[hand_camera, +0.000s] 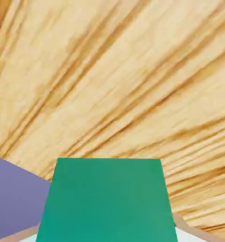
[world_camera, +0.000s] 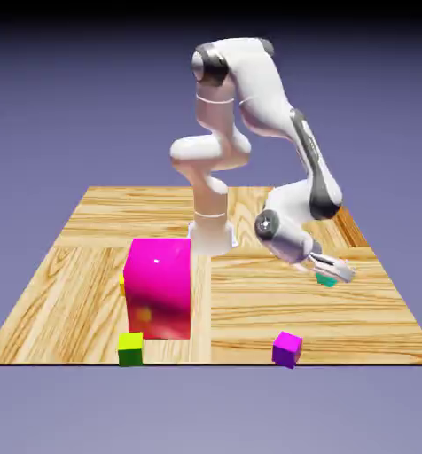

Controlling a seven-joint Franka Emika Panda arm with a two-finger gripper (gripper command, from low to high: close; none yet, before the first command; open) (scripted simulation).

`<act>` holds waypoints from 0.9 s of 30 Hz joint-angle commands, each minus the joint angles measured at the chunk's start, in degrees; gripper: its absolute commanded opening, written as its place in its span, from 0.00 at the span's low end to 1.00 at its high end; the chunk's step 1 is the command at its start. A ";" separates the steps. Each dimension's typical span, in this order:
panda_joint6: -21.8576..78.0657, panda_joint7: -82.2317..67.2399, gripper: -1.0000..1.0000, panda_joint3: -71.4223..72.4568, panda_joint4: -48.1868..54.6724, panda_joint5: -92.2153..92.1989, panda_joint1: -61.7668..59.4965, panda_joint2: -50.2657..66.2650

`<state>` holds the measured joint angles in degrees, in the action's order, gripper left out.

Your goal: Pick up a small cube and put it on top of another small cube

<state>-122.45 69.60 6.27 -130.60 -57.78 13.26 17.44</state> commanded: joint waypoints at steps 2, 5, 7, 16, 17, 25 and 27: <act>3.03 -0.49 0.00 -2.36 4.15 2.60 -2.28 2.20; 7.53 -1.38 0.00 -5.89 10.38 6.21 -5.70 5.50; 10.53 -1.97 0.00 -8.25 14.54 8.62 -7.98 7.69; 24.04 -4.64 0.00 -18.84 33.22 19.47 -18.23 17.59; 25.54 -4.93 0.00 -20.02 35.30 20.67 -19.37 18.69; 25.01 -7.79 0.00 -27.28 37.65 25.39 -22.65 25.02; 21.96 -8.58 0.00 -26.77 35.15 24.59 -21.98 25.74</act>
<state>-100.51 61.00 -20.50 -95.45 -33.33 -8.72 43.18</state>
